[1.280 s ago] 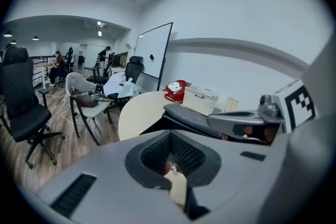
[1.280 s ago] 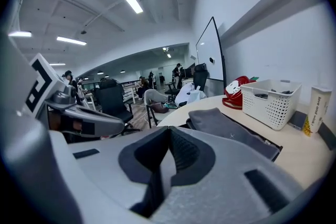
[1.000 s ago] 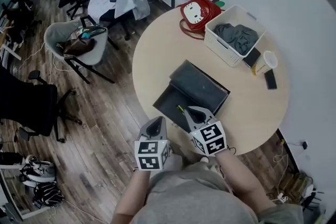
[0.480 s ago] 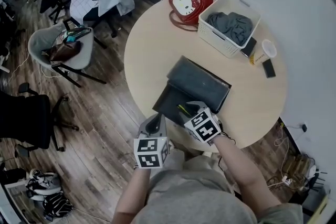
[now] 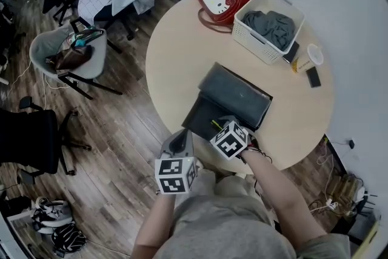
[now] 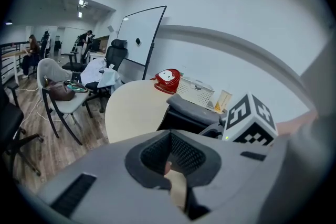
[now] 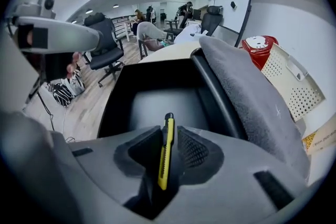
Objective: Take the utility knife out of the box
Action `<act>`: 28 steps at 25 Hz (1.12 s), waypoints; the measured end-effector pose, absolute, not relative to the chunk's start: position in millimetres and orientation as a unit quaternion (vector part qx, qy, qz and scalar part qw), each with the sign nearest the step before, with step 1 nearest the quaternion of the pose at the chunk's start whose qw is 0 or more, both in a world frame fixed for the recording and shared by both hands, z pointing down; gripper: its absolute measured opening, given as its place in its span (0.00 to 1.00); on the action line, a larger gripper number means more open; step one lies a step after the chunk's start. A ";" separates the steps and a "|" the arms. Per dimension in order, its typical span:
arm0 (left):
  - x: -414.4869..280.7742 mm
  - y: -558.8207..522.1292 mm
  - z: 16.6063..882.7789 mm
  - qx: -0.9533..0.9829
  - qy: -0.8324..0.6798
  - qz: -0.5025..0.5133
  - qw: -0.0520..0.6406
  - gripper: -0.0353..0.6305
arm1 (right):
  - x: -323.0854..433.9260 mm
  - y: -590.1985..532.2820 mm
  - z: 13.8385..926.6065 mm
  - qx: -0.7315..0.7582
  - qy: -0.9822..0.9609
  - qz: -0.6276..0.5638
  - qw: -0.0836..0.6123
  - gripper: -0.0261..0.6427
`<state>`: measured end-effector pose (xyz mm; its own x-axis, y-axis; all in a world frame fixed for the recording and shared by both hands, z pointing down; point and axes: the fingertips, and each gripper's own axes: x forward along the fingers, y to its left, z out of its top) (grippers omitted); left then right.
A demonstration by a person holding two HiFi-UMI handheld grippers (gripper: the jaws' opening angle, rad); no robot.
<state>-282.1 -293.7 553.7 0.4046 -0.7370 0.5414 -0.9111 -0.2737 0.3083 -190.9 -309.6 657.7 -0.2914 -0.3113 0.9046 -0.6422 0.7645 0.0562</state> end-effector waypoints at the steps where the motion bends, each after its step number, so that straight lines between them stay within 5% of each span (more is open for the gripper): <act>1: -282.6 -294.2 553.9 0.785 -0.525 0.147 0.296 0.05 | -190.3 -310.4 657.5 0.307 -0.787 0.160 0.512 0.17; 13: -280.8 -292.0 552.3 0.788 -0.522 0.148 0.292 0.05 | -184.0 -310.3 647.9 0.331 -0.788 0.139 0.500 0.11; 28: -238.8 -250.0 522.5 0.784 -0.545 0.140 0.263 0.05 | -152.0 -278.7 540.1 0.429 -0.844 0.130 0.293 0.11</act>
